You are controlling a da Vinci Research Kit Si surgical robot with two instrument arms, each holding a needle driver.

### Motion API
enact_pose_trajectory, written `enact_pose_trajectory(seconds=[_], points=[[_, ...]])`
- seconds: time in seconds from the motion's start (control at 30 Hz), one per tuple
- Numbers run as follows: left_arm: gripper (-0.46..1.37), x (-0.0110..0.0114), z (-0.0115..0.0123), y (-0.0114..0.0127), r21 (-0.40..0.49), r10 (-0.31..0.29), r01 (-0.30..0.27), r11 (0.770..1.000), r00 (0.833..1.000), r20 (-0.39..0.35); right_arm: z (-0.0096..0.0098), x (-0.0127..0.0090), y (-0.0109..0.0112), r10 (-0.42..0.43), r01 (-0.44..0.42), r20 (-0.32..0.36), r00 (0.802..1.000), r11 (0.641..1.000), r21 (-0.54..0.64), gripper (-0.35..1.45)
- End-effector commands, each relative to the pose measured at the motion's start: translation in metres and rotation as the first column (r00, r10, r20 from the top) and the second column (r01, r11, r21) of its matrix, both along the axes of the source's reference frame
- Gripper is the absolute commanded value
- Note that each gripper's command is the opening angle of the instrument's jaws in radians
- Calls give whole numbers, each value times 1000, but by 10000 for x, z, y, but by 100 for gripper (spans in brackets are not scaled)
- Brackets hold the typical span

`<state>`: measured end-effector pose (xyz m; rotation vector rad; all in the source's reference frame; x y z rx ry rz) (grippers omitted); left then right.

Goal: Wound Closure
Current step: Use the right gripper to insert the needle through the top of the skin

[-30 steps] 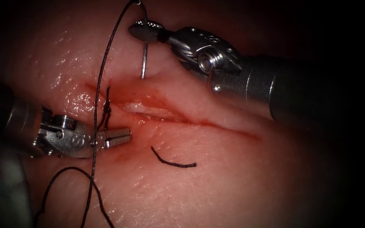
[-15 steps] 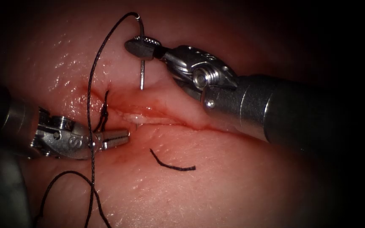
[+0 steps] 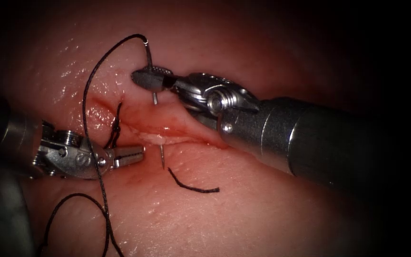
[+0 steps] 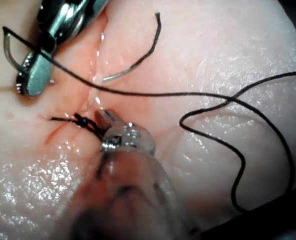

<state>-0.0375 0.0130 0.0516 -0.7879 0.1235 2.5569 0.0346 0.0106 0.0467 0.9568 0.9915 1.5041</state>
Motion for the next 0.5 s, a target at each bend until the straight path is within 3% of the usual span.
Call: enact_pose_trajectory(seconds=[0.03,0.33,0.4,0.43,0.47,0.5], points=[[-35,0,0,0,7,5,-5,1000,1000,4,-2,-3,-1,10,-10,34,999,1000,21,-35],[-35,-2,0,1,7,4,-4,1000,1000,3,-7,-18,8,42,-49,86,995,995,84,-35],[-35,-4,0,1,4,7,-7,1000,1000,0,-9,-21,31,147,-148,18,989,986,79,-35],[-35,-5,0,1,4,6,-6,1000,1000,0,-9,-21,34,151,-151,12,988,987,61,-35],[-35,-5,0,1,4,6,-6,1000,1000,0,-8,-21,40,151,-152,-6,988,988,-34,11],[-35,-5,0,1,4,6,-6,1000,1000,0,-7,-21,43,149,-150,-11,989,986,-75,36]])
